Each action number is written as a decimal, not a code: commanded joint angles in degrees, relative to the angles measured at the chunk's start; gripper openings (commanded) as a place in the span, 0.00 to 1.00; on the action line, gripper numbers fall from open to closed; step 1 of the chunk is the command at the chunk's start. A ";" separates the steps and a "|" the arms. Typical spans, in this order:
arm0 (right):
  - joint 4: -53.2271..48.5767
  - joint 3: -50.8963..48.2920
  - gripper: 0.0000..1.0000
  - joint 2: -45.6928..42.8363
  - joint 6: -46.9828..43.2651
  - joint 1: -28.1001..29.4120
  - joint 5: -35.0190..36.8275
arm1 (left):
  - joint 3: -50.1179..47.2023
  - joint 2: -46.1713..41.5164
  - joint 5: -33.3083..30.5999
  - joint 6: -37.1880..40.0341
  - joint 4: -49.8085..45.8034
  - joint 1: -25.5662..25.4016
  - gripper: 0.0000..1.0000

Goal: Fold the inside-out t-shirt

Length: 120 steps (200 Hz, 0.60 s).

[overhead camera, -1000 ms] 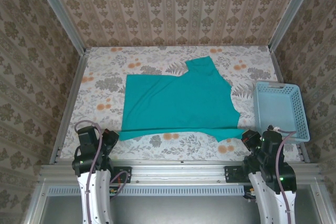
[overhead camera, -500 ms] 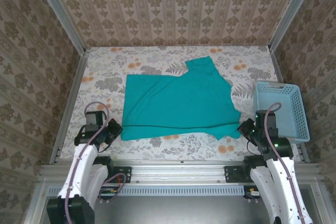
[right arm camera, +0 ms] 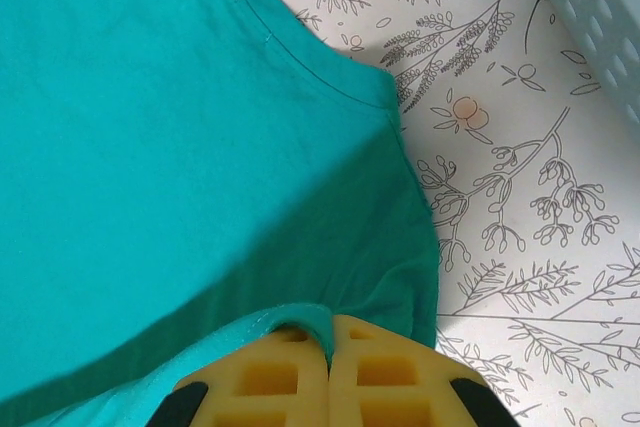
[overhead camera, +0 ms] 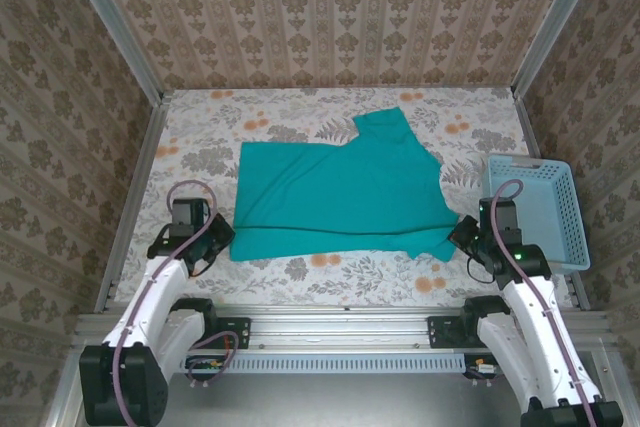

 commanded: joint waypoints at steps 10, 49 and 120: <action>1.95 1.10 0.00 0.96 -1.54 1.40 3.73 | 1.95 0.95 -3.68 1.20 0.49 -0.47 0.00; 4.14 5.43 0.00 7.37 -3.55 2.31 6.36 | 5.97 5.60 -5.77 3.64 1.64 -0.43 0.00; 8.86 13.65 0.00 21.19 -7.90 4.87 9.96 | 14.72 20.97 -2.64 9.06 3.58 -0.85 0.00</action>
